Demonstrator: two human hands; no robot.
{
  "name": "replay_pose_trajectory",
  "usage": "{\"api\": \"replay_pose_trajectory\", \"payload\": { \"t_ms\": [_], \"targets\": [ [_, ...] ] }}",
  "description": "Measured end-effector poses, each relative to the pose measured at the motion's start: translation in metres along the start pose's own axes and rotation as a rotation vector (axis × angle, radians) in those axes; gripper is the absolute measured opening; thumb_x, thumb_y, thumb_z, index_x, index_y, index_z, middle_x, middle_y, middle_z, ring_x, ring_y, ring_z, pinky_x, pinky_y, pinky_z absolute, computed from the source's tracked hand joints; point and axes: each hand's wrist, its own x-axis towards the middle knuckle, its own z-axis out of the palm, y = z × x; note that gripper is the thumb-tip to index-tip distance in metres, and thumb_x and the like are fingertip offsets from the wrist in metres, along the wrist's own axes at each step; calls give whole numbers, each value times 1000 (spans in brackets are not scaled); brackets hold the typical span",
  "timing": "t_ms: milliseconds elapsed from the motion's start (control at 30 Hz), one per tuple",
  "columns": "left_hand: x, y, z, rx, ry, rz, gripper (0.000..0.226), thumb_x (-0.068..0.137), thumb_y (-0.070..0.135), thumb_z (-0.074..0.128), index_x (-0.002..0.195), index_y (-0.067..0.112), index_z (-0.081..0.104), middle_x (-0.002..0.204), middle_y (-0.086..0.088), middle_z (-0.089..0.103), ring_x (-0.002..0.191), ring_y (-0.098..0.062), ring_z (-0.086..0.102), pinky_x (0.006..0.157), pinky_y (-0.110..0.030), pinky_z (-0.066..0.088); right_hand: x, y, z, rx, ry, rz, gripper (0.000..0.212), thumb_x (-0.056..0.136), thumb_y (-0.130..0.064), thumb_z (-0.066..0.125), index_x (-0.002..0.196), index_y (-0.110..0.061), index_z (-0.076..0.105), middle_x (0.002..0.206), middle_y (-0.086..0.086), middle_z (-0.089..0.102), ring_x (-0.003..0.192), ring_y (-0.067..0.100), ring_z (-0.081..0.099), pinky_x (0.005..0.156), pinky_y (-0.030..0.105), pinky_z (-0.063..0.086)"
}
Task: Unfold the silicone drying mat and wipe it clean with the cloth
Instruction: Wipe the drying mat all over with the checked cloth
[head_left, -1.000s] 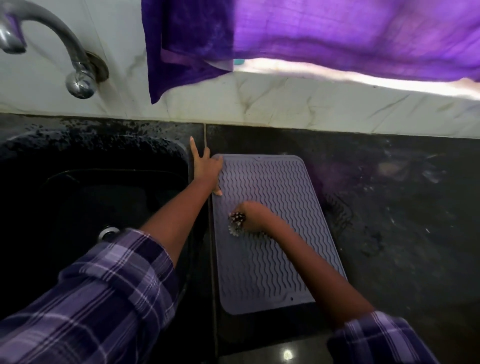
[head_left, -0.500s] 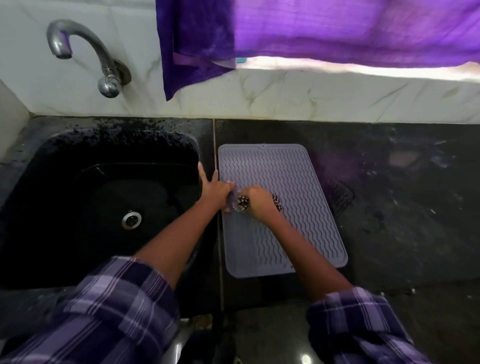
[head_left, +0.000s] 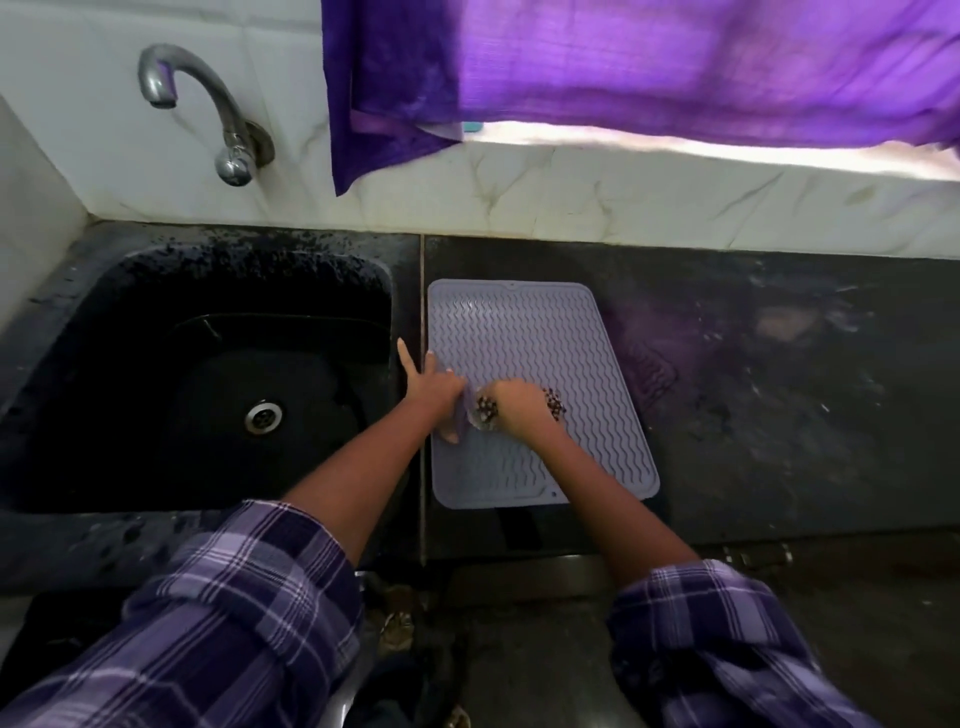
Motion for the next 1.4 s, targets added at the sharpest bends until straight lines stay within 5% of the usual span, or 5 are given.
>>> {"api": "replay_pose_trajectory", "payload": {
  "t_ms": [367, 567, 800, 1167, 1400],
  "targets": [
    [-5, 2, 8, 42, 56, -3, 92, 75, 59, 68, 150, 24, 26, 156, -1, 26, 149, -38, -2, 104, -76, -8, -72, 16, 33, 59, -269, -176, 24, 84, -5, 61, 107, -1, 65, 111, 17, 66, 106, 29, 63, 87, 32, 49],
    [-2, 5, 10, 68, 47, -26, 94, 74, 59, 68, 150, 27, 24, 155, 2, 26, 149, -38, -2, 104, -77, -6, -40, -4, 34, 82, 59, -57, 30, 89, -9, 56, 118, -4, 60, 123, 15, 61, 113, 31, 57, 94, 39, 47],
    [0, 7, 10, 112, 59, -38, 100, 72, 61, 70, 151, 23, 22, 159, -1, 22, 149, -37, -4, 102, -78, -10, -89, 17, 52, 34, -116, -310, 36, 84, -4, 61, 119, -13, 64, 128, 8, 59, 120, 25, 51, 102, 36, 41],
    [5, 6, 14, 71, 66, -28, 94, 72, 59, 71, 149, 26, 27, 156, 1, 27, 149, -38, -3, 101, -78, -11, -60, -11, 53, -159, -5, -171, 46, 90, -16, 56, 135, -19, 49, 141, 8, 44, 125, 32, 42, 104, 41, 37],
    [3, 8, 10, 121, 74, -14, 95, 71, 58, 72, 147, 20, 30, 153, -5, 32, 149, -38, -2, 103, -78, -8, -62, 22, 22, 210, -93, -35, 26, 87, -8, 59, 111, 0, 66, 113, 19, 68, 107, 33, 63, 94, 42, 52]
  ]
}}
